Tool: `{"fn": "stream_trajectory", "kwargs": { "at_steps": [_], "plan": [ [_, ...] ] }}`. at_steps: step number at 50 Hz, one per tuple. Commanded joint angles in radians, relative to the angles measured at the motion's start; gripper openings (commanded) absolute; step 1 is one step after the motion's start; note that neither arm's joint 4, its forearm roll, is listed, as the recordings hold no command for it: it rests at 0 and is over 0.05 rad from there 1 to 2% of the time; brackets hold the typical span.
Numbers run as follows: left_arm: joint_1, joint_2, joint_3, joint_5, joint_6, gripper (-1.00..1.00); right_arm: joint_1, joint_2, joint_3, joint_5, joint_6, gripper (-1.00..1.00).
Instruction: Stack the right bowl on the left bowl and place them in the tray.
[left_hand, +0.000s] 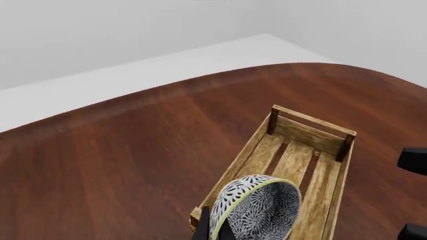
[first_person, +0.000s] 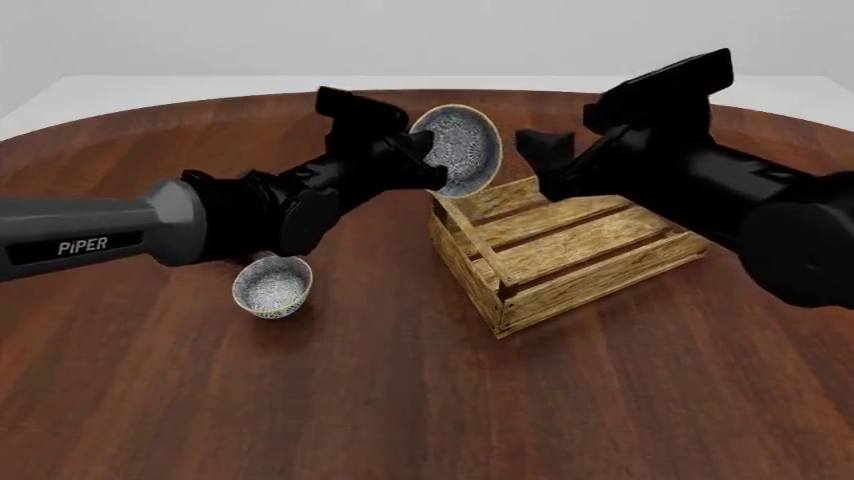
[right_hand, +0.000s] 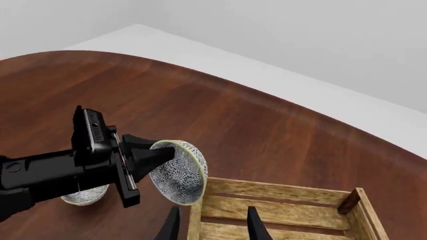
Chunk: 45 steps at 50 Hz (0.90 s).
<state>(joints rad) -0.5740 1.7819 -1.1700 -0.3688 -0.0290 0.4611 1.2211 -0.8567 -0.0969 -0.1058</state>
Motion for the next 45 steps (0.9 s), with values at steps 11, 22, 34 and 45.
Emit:
{"fn": "stream_trajectory", "kwargs": {
  "at_steps": [11, 22, 34, 45],
  "plan": [
    [0.082, -0.103, 0.046, 0.049, 0.049, -1.0, 0.021, -0.019, 0.0, 0.005, 0.001, 1.0],
    [0.108, -0.295, 0.133, 0.148, 0.13, -1.0, 0.023, -0.011, -0.02, -0.002, -0.002, 1.0],
    [0.151, -0.478, 0.178, 0.282, 0.096, -1.0, 0.011, 0.009, -0.031, -0.007, 0.004, 1.0],
    [0.158, -0.564, 0.246, 0.389, 0.123, -1.0, -0.009, 0.033, -0.039, -0.016, 0.0, 1.0]
  ]
}}
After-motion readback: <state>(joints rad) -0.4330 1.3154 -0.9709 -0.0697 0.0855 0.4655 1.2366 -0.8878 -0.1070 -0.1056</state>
